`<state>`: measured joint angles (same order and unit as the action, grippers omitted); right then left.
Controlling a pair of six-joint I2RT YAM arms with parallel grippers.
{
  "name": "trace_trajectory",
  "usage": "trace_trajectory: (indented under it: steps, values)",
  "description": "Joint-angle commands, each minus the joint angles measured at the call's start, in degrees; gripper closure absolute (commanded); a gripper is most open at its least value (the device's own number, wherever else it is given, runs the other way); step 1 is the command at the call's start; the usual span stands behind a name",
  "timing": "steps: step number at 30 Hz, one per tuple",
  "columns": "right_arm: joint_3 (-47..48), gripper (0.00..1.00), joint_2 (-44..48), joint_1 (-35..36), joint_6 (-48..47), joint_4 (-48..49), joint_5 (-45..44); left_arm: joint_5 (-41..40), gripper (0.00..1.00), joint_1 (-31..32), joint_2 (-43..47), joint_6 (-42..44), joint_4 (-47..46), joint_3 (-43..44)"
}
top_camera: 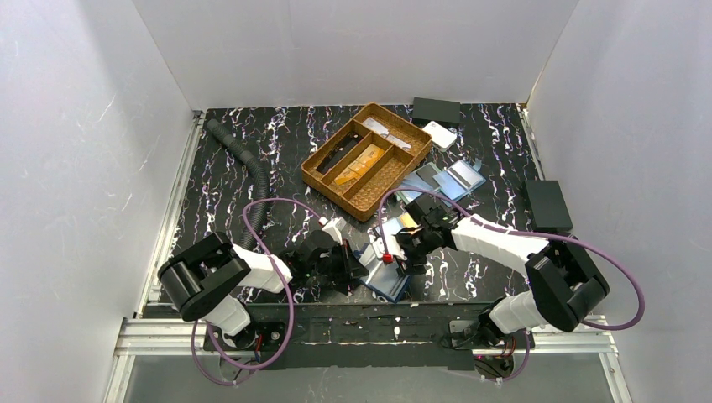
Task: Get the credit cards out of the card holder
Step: Open the card holder at the center of the board.
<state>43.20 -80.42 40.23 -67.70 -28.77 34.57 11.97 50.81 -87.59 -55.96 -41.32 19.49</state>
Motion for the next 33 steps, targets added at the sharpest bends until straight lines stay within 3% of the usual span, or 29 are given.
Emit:
trace_trajectory:
  steps: [1,8,13,22,28,33]
  values:
    - [-0.58,0.36,-0.85,1.4,3.63,3.92,-1.48,0.58,1.0,-0.14,-1.3,1.37,3.44,0.89]
    - [0.1,0.51,-0.31,1.58,9.59,7.43,-1.27,1.55,1.0,-0.14,-1.87,1.63,3.44,1.29]
    - [0.63,0.57,-0.44,1.61,15.62,10.75,-0.82,1.59,0.99,-0.14,-1.97,1.67,3.44,1.43]
    - [1.35,0.6,-2.58,2.12,33.01,20.37,-5.3,-0.56,0.83,-0.13,0.77,0.95,3.53,-0.04]
    - [2.07,0.59,-6.17,4.8,41.18,24.11,-10.99,-5.67,0.69,-0.15,8.49,-0.04,6.05,-2.96]
    - [3.15,0.58,-8.61,6.98,44.55,24.81,-15.53,-11.04,0.6,-0.17,21.75,1.37,13.88,-6.12]
